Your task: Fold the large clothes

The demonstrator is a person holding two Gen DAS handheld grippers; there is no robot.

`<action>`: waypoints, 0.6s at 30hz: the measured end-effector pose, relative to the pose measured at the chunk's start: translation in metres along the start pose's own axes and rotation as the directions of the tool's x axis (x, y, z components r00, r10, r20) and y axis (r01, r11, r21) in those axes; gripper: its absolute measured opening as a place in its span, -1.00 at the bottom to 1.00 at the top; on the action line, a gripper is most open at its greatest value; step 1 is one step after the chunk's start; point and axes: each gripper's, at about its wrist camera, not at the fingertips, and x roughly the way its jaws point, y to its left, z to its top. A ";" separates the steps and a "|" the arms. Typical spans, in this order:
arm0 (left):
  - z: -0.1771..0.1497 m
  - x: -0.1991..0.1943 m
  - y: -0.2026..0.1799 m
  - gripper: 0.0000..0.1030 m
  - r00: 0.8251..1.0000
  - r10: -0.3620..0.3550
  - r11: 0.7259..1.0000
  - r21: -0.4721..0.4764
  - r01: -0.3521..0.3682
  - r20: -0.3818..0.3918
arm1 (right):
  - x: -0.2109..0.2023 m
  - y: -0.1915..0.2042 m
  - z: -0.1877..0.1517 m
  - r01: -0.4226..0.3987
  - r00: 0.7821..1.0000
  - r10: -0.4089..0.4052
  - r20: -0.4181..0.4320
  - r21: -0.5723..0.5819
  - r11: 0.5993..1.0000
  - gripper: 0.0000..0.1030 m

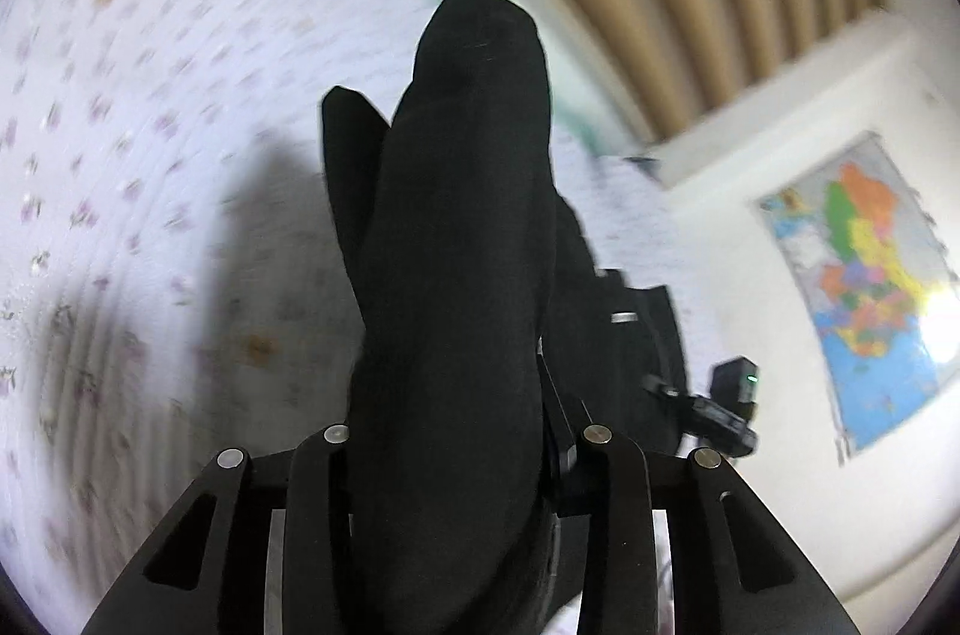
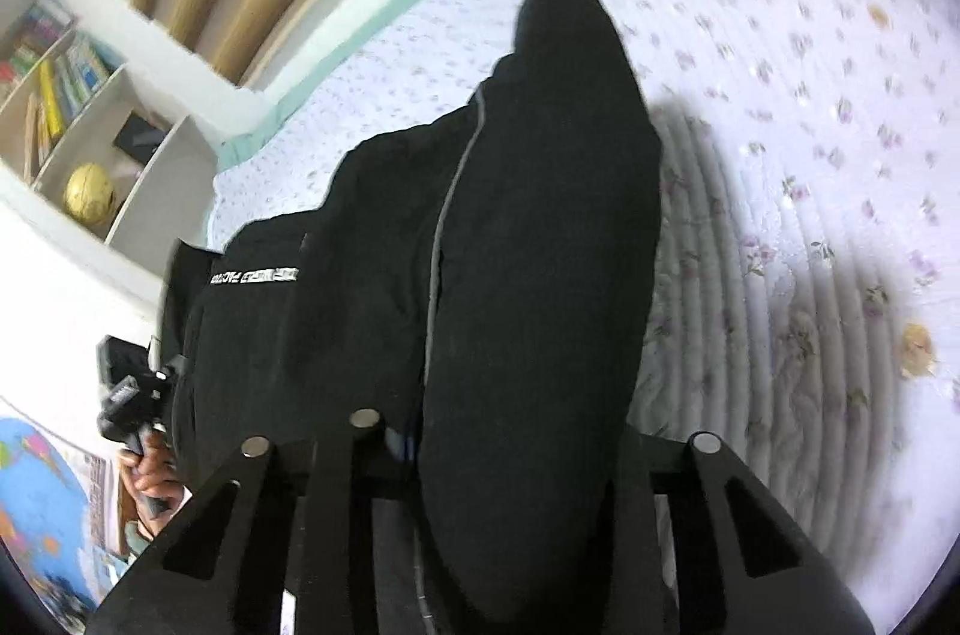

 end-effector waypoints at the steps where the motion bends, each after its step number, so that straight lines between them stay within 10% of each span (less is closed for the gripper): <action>1: -0.005 -0.009 -0.017 -0.28 1.000 -0.021 0.999 0.025 0.021 0.008 | -0.008 0.009 -0.003 -0.014 1.000 0.014 0.008 -0.009 1.000 -0.40; 8: -0.047 -0.088 -0.086 -0.28 0.995 -0.087 0.984 0.161 0.078 0.047 | -0.078 0.087 -0.049 -0.019 0.998 0.025 0.056 -0.109 0.994 -0.41; 18: -0.123 -0.148 -0.068 -0.27 0.990 -0.141 0.984 0.113 0.138 0.012 | -0.092 0.074 -0.077 0.048 0.999 -0.049 -0.006 -0.153 0.987 -0.41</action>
